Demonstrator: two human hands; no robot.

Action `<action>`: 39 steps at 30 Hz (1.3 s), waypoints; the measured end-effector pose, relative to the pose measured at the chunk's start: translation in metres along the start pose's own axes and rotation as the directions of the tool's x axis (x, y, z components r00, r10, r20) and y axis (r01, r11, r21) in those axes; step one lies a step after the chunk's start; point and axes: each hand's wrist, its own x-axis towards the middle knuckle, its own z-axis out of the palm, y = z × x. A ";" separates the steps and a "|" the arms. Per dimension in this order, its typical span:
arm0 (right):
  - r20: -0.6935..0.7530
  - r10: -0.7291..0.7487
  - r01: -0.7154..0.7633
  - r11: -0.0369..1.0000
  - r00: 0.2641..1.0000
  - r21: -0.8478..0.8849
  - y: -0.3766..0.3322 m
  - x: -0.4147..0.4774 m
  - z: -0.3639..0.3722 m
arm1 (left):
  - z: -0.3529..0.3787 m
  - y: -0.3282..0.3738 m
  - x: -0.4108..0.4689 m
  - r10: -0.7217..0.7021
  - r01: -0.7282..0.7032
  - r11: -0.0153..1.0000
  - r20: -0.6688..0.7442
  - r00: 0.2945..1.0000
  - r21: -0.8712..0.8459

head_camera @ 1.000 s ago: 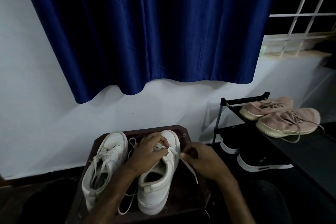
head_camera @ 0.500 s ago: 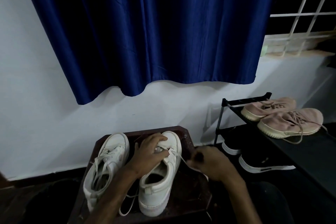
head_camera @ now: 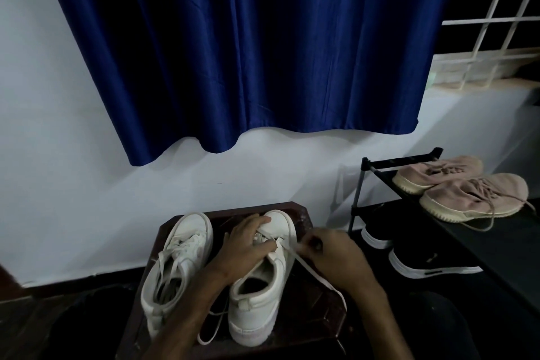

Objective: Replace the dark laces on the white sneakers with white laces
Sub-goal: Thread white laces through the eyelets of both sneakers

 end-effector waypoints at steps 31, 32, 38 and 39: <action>-0.092 -0.020 0.029 0.995 0.996 0.094 -0.015 0.006 0.012 | -0.001 0.006 -0.005 -0.083 0.086 0.987 0.027 0.996 -0.133; -0.104 -0.039 0.052 0.990 0.994 0.130 -0.019 0.007 0.021 | 0.000 0.006 -0.006 -0.080 0.083 0.987 0.028 0.996 -0.138; 0.326 0.086 -0.003 0.969 0.941 -0.247 0.001 -0.008 0.001 | -0.001 0.006 -0.004 -0.084 0.087 0.986 0.026 0.996 -0.143; 0.390 0.140 -0.015 0.952 0.910 -0.306 0.006 -0.010 -0.007 | 0.000 0.006 -0.004 -0.082 0.085 0.986 0.028 0.996 -0.145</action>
